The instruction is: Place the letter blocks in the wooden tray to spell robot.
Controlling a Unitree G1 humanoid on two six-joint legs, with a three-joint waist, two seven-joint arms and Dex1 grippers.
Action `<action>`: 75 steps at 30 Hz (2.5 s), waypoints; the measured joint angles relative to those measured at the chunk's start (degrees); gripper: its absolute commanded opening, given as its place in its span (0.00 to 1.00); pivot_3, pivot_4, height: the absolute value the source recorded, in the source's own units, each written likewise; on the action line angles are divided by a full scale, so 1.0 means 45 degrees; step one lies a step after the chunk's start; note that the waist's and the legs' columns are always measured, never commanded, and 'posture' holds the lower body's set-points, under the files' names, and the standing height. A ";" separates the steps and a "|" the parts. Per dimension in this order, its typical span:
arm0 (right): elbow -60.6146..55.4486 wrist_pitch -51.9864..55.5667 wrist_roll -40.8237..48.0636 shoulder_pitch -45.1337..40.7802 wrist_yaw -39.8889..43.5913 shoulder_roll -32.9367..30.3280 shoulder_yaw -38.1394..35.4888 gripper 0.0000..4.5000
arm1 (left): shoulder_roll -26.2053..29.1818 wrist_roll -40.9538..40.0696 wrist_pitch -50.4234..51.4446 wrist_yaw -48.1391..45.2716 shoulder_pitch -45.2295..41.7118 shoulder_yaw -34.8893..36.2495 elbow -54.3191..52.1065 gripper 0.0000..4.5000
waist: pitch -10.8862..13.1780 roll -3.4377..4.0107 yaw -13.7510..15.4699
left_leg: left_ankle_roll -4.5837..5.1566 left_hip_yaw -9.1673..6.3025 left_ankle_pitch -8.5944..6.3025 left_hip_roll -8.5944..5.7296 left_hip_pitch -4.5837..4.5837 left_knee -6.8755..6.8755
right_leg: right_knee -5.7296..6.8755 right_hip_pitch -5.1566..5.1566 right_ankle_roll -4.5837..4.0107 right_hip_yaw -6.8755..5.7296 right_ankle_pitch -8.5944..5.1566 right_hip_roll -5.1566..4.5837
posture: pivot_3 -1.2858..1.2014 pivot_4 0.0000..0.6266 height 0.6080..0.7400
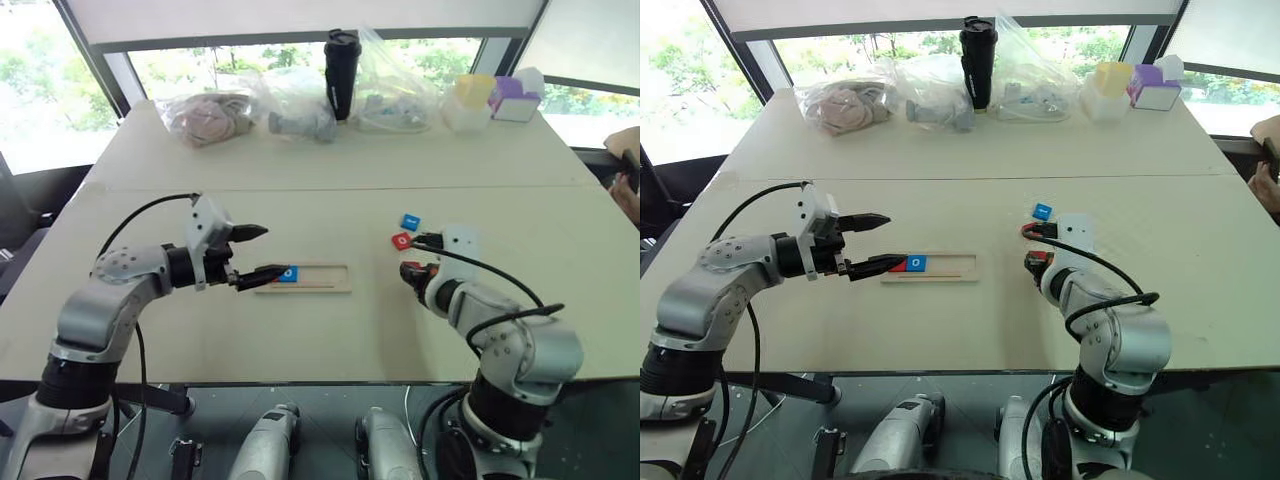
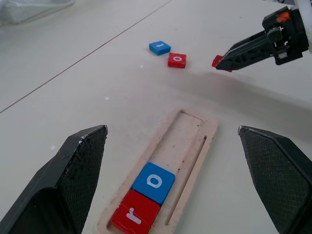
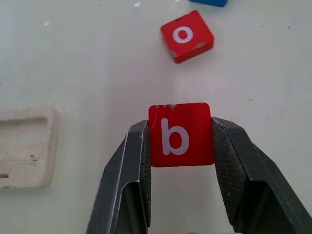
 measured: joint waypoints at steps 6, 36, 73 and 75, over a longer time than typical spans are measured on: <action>-0.0242 0.0000 -0.0151 0.0534 -0.0939 0.0674 0.0175 0.26 | -0.0089 0.0146 -0.0295 -0.0048 -0.0171 -0.0204 0.0469 1.00 | 0.0000 0.0000 -0.0006 | -0.0001 -0.0002 0.0000 0.0003 0.0000 -0.0003 | 0.0000 -0.0004 -0.0004 0.0003 -0.0001 0.0003 | 0.52 0.24 1.00; 0.5937 -1.2301 0.2113 0.1845 1.2360 -1.1482 0.3470 0.99 | 0.2631 0.0115 -0.0210 -0.2964 -0.0553 -0.0847 -0.0585 1.00 | 0.0013 -0.0029 -0.0095 | 0.0065 0.0074 -0.0028 -0.0003 0.0023 -0.0092 | -0.0193 0.0073 0.0057 -0.0006 0.0003 -0.0035 | 0.52 0.24 1.00; 0.9859 -1.4781 0.0902 -0.3590 1.3711 -0.7446 0.6486 0.26 | 0.2962 0.0018 0.0060 -0.1904 0.1198 0.0296 -0.0785 1.00 | 0.0016 -0.0031 -0.0008 | 0.0053 0.0032 -0.0025 0.0000 0.0062 -0.0092 | -0.0180 0.0100 0.0036 -0.0001 0.0015 -0.0031 | 0.52 0.24 1.00; 1.0793 -1.5076 0.0454 -0.4274 1.3793 -0.6826 0.7169 0.26 | 0.2984 0.0051 0.0044 -0.1828 0.1503 0.0404 -0.0756 1.00 | 0.0015 -0.0035 0.0044 | 0.0051 0.0027 -0.0024 -0.0013 0.0061 -0.0091 | -0.0184 0.0104 0.0036 0.0001 0.0015 -0.0019 | 0.52 0.24 1.00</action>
